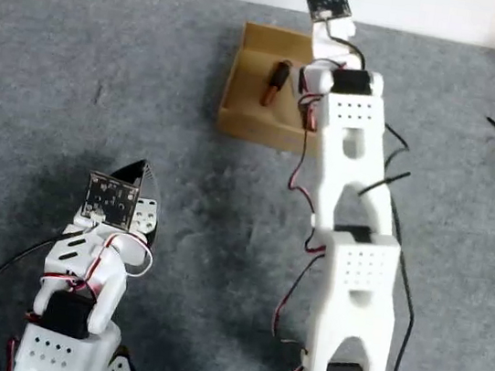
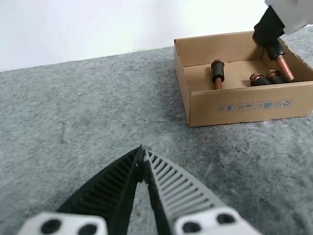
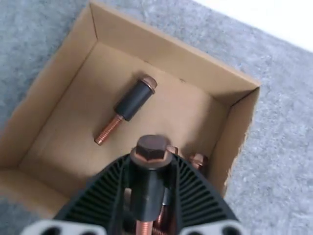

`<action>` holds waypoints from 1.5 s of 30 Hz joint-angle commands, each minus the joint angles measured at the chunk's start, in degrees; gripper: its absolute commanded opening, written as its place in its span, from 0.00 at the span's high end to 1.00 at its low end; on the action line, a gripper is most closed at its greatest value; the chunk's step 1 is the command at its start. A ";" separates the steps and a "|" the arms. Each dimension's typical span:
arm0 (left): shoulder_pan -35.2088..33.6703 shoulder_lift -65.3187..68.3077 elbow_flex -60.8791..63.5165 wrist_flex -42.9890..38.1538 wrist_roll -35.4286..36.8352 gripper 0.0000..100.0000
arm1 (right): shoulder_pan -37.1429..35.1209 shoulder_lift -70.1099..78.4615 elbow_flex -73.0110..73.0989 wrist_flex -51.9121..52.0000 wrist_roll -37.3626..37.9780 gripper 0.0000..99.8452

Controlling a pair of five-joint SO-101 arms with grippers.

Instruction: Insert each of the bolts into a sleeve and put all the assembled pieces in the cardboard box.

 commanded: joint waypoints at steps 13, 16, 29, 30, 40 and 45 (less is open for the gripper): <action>-0.57 -0.40 1.01 -1.32 -0.35 0.99 | 0.57 16.48 -28.53 10.07 -0.18 0.99; -0.57 -0.40 1.01 -1.32 -0.35 0.99 | 0.57 17.80 -28.53 10.07 -0.26 0.99; -0.57 -0.40 1.01 -1.32 -0.35 0.99 | 0.48 18.68 -28.79 15.08 -0.09 0.72; -0.57 -0.40 1.01 -1.32 -0.35 0.99 | 0.57 18.68 -28.88 15.87 -0.09 0.72; -0.57 -0.40 1.10 -1.32 -0.35 0.99 | 0.22 17.63 -43.21 27.91 -0.35 0.72; -0.57 -0.40 1.10 -1.32 -0.35 0.99 | -0.66 10.24 -43.38 35.21 -0.35 0.72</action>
